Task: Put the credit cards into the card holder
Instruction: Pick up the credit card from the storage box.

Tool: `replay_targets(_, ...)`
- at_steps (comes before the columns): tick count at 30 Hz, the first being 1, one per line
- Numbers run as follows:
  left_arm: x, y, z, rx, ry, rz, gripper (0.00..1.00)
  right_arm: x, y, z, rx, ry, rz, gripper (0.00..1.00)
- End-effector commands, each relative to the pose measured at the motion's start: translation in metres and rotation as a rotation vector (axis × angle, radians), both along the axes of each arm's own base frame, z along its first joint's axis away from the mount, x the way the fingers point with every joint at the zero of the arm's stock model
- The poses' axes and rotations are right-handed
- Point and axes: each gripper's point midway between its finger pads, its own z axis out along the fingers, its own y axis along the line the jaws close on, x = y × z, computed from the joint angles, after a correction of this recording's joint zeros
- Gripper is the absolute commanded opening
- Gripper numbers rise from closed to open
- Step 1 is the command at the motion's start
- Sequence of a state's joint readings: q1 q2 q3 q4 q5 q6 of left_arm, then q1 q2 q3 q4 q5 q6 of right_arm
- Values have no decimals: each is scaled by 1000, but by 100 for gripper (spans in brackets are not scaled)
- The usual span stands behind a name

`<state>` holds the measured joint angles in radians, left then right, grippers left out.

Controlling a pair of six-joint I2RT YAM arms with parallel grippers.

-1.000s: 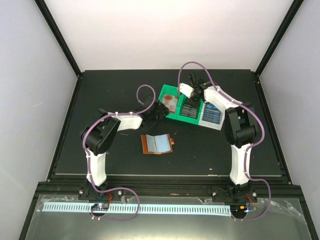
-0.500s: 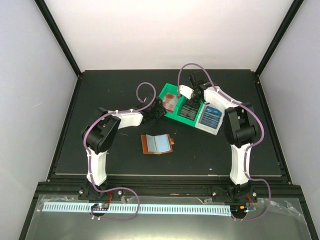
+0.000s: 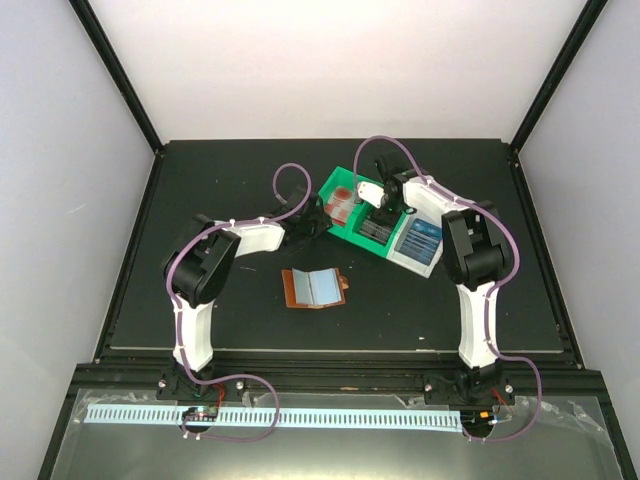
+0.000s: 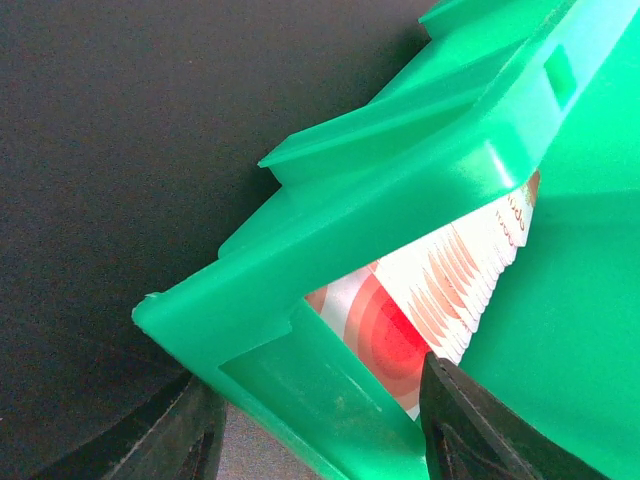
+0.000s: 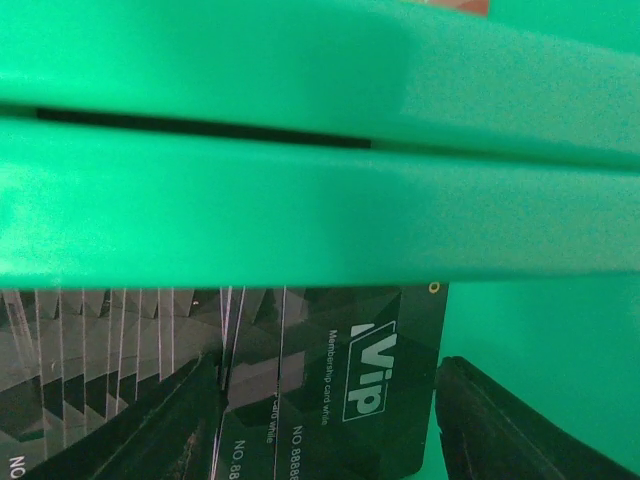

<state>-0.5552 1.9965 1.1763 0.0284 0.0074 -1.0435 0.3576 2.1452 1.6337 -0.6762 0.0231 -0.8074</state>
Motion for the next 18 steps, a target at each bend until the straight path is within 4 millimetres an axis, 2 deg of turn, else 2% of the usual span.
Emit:
replay_targets(1, -15, 3, -25, 91, 71, -82, 53, -8, -2, -14, -25, 60, -7, 62)
replay_targets(4, -15, 4, -26, 92, 75, -81, 53, -10, -1, -16, -23, 76, -10, 62)
replay_targets(8, -14, 6, -26, 93, 77, -78, 52, 3, -6, -12, -46, 12, -40, 60)
replay_targets(11, -14, 9, -27, 97, 82, -74, 51, 17, -12, -3, -73, -55, -75, 55)
replay_targets(18, -14, 11, -30, 99, 89, -73, 50, 19, -4, 17, 12, -45, -90, 53)
